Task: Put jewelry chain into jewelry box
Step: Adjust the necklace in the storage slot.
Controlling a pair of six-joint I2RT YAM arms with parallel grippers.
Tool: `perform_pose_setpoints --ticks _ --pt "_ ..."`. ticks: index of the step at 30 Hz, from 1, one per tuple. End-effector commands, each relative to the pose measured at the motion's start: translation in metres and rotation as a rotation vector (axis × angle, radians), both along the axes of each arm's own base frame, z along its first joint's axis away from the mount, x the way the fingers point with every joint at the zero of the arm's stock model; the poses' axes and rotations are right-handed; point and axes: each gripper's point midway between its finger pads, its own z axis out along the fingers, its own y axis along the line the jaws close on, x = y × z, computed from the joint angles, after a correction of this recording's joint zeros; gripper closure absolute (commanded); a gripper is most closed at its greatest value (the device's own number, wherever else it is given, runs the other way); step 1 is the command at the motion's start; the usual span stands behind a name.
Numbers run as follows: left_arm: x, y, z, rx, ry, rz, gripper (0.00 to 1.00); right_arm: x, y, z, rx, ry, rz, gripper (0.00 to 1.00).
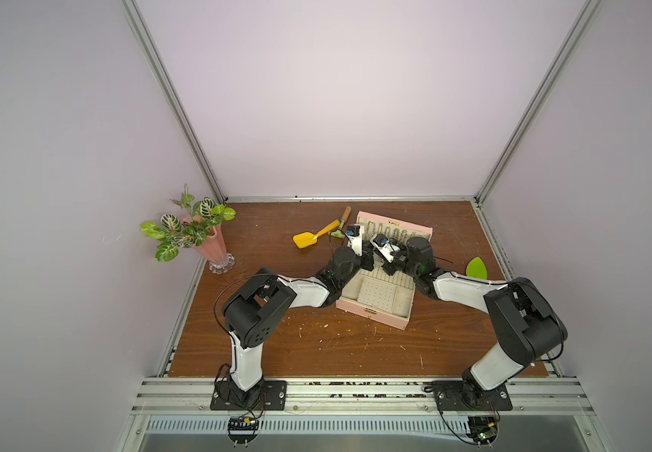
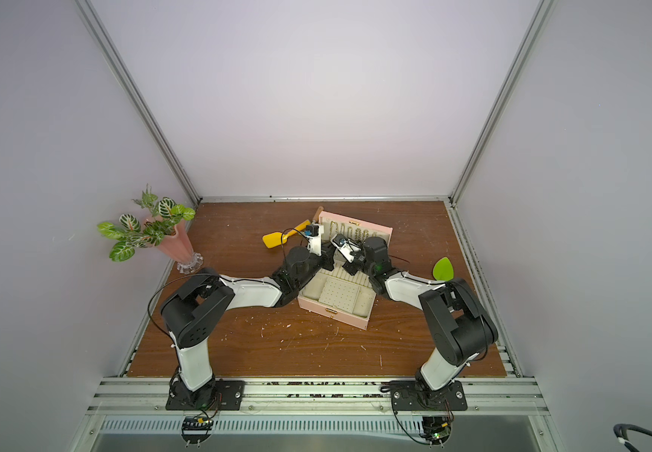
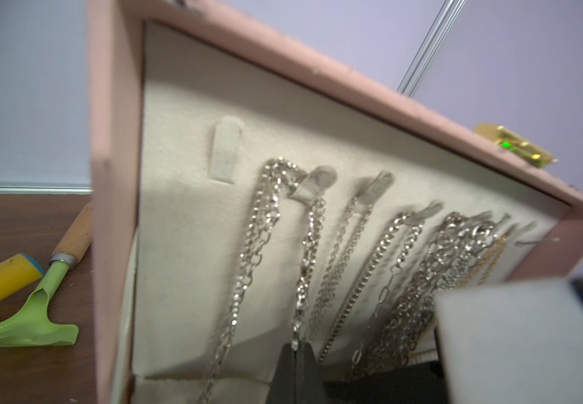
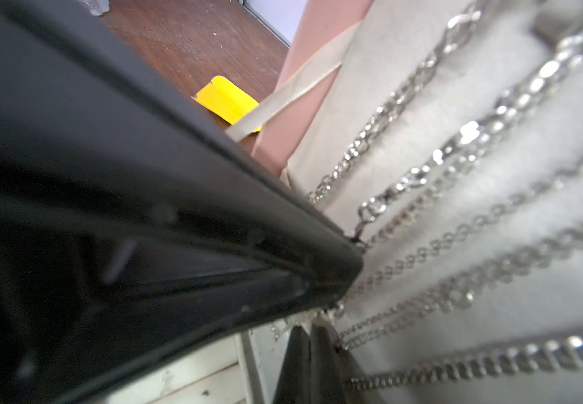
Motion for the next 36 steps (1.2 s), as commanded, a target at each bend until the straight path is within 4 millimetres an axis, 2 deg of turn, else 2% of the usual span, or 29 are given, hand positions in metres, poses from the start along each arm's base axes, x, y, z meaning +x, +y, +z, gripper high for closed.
perform_pose_setpoints --ticks 1,6,21,28,36 --pt "-0.001 0.004 0.001 0.019 0.028 -0.021 0.99 0.010 0.008 0.044 0.087 -0.126 0.002 1.00" --pt "-0.002 0.009 -0.004 0.026 0.046 -0.024 0.99 0.011 0.008 0.045 0.089 -0.129 0.000 1.00" --pt "-0.001 0.004 -0.025 0.096 0.110 -0.073 0.99 0.014 0.006 0.048 0.101 -0.134 -0.013 1.00" --pt "0.002 0.008 -0.022 0.101 0.100 -0.055 0.99 0.015 0.005 0.048 0.107 -0.134 -0.015 1.00" --pt "0.001 0.011 -0.033 0.134 0.129 -0.052 0.99 0.014 0.004 0.047 0.111 -0.131 -0.017 1.00"
